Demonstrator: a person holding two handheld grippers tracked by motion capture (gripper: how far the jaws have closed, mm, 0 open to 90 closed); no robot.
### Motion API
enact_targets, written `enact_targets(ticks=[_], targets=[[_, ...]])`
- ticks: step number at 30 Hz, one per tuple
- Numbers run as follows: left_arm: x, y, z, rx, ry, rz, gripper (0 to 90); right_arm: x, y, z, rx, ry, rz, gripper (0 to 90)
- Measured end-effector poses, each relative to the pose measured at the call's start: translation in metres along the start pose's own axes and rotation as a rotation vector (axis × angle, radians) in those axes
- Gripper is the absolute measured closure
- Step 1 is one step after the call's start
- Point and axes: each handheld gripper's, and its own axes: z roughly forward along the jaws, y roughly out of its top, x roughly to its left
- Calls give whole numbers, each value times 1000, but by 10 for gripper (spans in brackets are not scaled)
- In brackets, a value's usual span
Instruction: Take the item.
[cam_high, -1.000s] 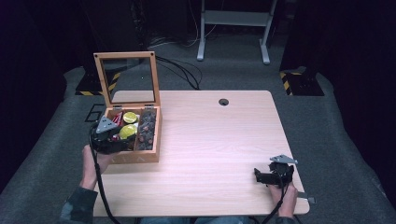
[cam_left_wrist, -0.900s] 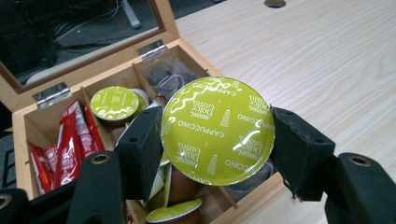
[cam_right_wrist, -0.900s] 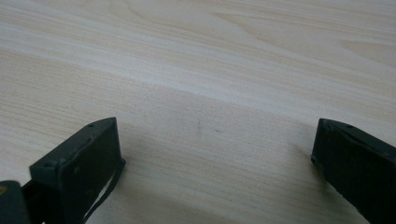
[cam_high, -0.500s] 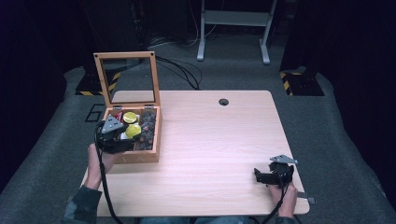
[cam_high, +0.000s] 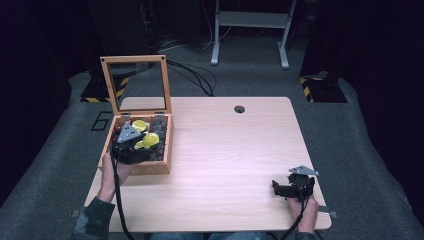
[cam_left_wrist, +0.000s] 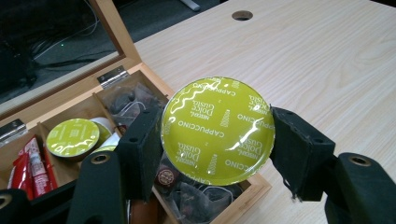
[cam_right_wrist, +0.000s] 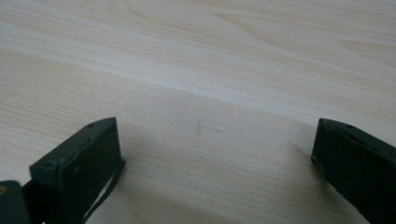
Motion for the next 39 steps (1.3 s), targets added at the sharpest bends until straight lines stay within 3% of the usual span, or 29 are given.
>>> enact_targets(ticks=[20,39], targets=[[-19,10,14,1,-51,33,379,0,0,0,1,5,-5,7],[-44,19,40,-1,-108,51,379,0,0,-1,2,6,0,9]])
